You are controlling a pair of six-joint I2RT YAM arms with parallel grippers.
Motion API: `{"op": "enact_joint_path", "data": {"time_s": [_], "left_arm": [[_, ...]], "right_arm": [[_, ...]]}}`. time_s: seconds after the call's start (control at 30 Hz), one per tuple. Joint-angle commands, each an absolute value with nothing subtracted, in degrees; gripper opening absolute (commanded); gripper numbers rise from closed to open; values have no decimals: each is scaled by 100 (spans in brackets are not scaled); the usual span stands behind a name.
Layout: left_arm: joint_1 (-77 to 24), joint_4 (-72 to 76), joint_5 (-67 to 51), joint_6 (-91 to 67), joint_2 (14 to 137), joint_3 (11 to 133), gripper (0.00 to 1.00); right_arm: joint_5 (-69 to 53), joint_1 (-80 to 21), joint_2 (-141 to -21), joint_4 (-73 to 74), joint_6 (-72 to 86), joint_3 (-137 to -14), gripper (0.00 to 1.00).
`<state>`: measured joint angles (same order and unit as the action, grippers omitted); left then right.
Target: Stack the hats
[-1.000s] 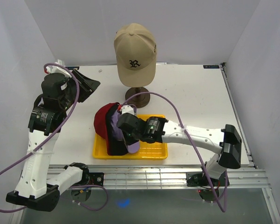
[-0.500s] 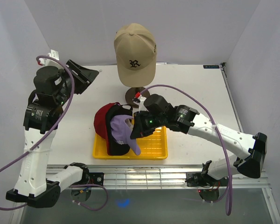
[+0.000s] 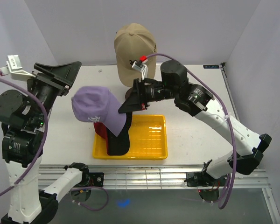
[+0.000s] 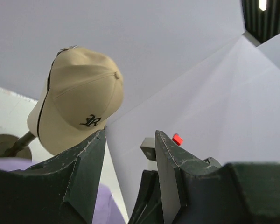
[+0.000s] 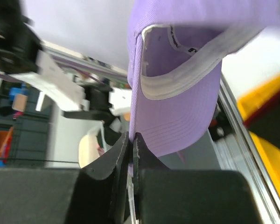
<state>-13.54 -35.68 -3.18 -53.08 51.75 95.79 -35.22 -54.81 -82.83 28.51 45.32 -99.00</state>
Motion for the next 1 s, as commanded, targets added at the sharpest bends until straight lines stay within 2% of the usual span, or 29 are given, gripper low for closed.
{"op": "enact_joint_path", "data": {"time_s": [0.0, 0.2, 0.33, 0.47, 0.6, 0.73, 0.93, 0.97], "left_arm": [[-1318, -3278, -228, -5326, 5089, 9940, 57], [-1318, -3226, -272, -5449, 5019, 9827, 57], [-1327, -3103, -290, -5493, 4922, 9703, 57], [-1318, -3137, -369, -5484, 4948, 9729, 57], [-1318, -3182, -290, -5511, 4992, 9598, 57], [-1318, -2753, -430, -5572, 5299, 9422, 68], [-1318, -1594, -1168, -5897, 6230, 9606, 74], [-1318, -1460, -1204, -5941, 6423, 9641, 82]], "right_arm": [[-4403, -5099, -8376, 1102, 5438, -10309, 8], [-4553, -4483, -9122, -2279, 7916, -10975, 8], [-3957, -4141, -9860, -3100, 8621, -11986, 8], [-3385, -3885, -10669, -3314, 8982, -13129, 8], [-2796, -3709, -10609, -3673, 9140, -12798, 8], [-2383, -3534, -10573, -4051, 9289, -12533, 8], [-2215, -3305, -10845, -4315, 9747, -12867, 8], [-2215, -3279, -10863, -4350, 9843, -12867, 8]]}}
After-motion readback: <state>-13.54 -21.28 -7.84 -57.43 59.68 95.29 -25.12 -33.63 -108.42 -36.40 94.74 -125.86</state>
